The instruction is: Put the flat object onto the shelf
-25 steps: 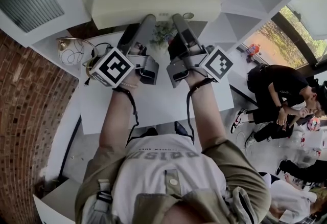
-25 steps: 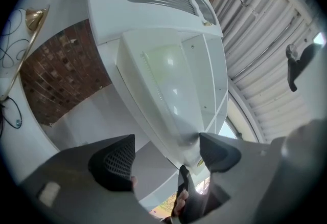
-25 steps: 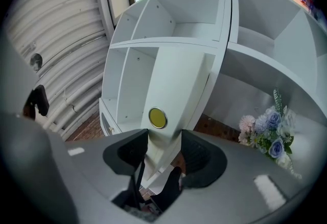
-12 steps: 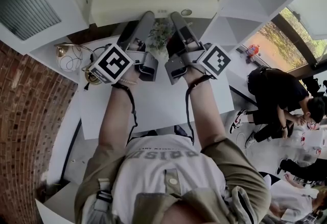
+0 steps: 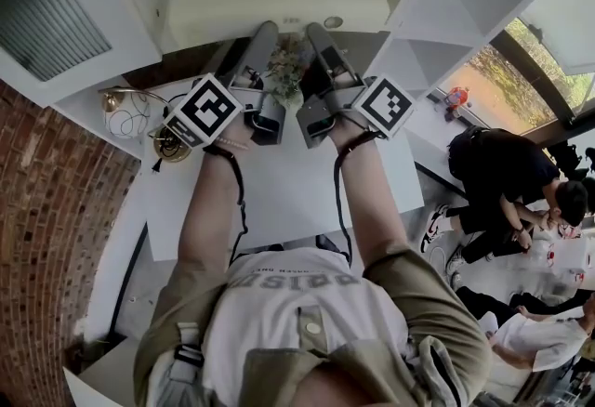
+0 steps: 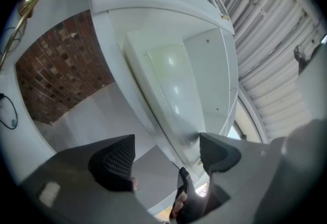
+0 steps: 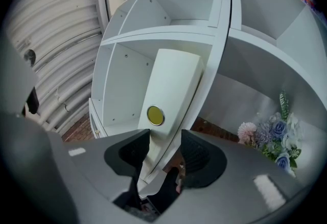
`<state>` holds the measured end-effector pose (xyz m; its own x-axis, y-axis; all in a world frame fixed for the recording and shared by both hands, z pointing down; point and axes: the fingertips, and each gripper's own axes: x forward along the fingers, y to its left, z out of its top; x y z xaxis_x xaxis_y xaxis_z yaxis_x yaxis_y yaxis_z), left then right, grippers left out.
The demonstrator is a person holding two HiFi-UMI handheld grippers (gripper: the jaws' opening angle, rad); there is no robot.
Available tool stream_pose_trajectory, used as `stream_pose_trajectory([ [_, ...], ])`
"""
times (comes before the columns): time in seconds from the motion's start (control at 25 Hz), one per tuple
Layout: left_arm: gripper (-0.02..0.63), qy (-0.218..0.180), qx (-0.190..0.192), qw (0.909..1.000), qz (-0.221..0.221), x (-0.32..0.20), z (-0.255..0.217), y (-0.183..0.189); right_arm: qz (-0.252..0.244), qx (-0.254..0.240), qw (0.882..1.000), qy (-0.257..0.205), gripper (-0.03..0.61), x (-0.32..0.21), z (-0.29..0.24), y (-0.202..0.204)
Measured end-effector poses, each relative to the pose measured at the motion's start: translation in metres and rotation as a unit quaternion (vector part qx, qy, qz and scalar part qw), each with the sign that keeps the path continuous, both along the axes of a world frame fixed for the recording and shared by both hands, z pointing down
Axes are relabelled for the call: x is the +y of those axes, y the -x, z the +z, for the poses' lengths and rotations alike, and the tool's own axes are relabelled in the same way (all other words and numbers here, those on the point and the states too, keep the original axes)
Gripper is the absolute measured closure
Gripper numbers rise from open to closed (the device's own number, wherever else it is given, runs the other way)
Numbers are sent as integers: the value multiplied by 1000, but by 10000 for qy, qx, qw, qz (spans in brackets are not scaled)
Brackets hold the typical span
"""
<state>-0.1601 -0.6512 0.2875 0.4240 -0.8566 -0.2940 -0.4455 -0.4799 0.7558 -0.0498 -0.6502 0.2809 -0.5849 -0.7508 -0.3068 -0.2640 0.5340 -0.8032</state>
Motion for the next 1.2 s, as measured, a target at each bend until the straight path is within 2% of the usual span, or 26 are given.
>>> stream_pose_trajectory([
  [0.24,201,41,-32,10000,-59,-5,0,0,46,59,10000,61,400,-6,1,-1],
  [0.4,212,153,-79,9998,-143,-3,4,1,-53,-193,9998,49,402,-2,-3,-1],
  [0.52,224,180,-186,9994,-217,6,9,3,11,93,9998,-199,402,7,-5,-5],
  [0.64,224,70,-556,9979,-325,25,9,5,90,513,9976,-465,402,23,-4,-8],
  [0.72,224,-10,-1055,9933,-471,42,13,6,267,975,9932,-575,402,37,3,-13],
  [0.84,254,-127,-2018,9758,-834,72,21,10,617,1758,9794,-779,411,60,17,-26],
  [0.96,287,-223,-2884,9498,-1189,106,33,9,892,2549,9572,-1039,447,89,32,-35],
  [1.08,324,-258,-3564,9226,-1455,141,47,2,987,3104,9374,-1234,457,121,49,-42],
  [1.2,373,-296,-4084,8973,-1648,176,60,-10,1080,3589,9163,-1411,473,155,65,-47],
])
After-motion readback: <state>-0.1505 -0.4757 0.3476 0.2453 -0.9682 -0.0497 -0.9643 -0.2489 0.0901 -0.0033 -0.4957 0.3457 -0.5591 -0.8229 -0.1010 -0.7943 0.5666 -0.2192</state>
